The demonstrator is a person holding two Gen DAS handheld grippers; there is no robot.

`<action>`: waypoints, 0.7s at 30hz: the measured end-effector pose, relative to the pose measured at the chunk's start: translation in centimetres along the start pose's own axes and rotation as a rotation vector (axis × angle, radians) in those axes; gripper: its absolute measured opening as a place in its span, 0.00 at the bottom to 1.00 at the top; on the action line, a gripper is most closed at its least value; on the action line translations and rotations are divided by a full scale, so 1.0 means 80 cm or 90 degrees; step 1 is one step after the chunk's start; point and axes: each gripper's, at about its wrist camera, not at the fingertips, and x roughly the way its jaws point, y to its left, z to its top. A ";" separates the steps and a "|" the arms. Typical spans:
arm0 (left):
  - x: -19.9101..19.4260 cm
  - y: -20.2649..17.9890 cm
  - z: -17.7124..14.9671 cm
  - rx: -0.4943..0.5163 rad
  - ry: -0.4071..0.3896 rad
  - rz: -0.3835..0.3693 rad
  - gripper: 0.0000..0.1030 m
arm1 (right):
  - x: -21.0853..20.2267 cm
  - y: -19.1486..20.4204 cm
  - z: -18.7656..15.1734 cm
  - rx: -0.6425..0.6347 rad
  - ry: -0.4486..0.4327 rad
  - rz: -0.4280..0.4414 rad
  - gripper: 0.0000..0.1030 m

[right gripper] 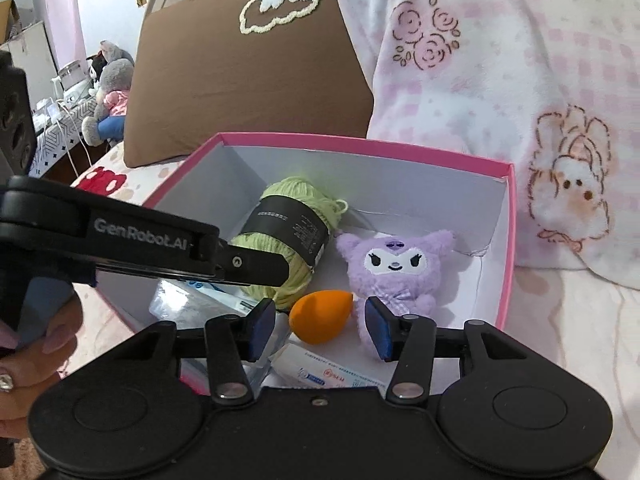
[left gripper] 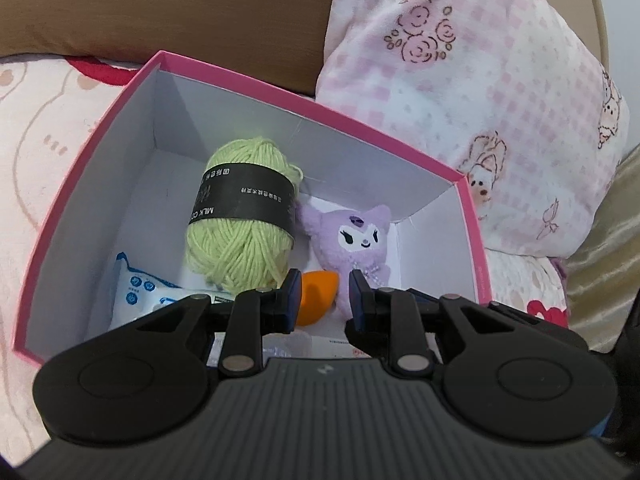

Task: Organize objects
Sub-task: 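Lower the carrot toy into the box beside the purple plush and open the left gripper, then withdraw the left gripper up and away from the pink box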

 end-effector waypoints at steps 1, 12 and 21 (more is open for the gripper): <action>-0.003 -0.002 -0.001 0.003 -0.001 0.001 0.23 | -0.004 0.002 0.000 -0.003 -0.002 0.000 0.54; -0.058 -0.032 -0.019 0.056 -0.005 0.069 0.23 | -0.064 0.014 -0.009 -0.015 -0.031 -0.022 0.58; -0.137 -0.083 -0.037 0.072 -0.058 0.034 0.24 | -0.129 0.038 -0.018 -0.005 -0.057 -0.064 0.61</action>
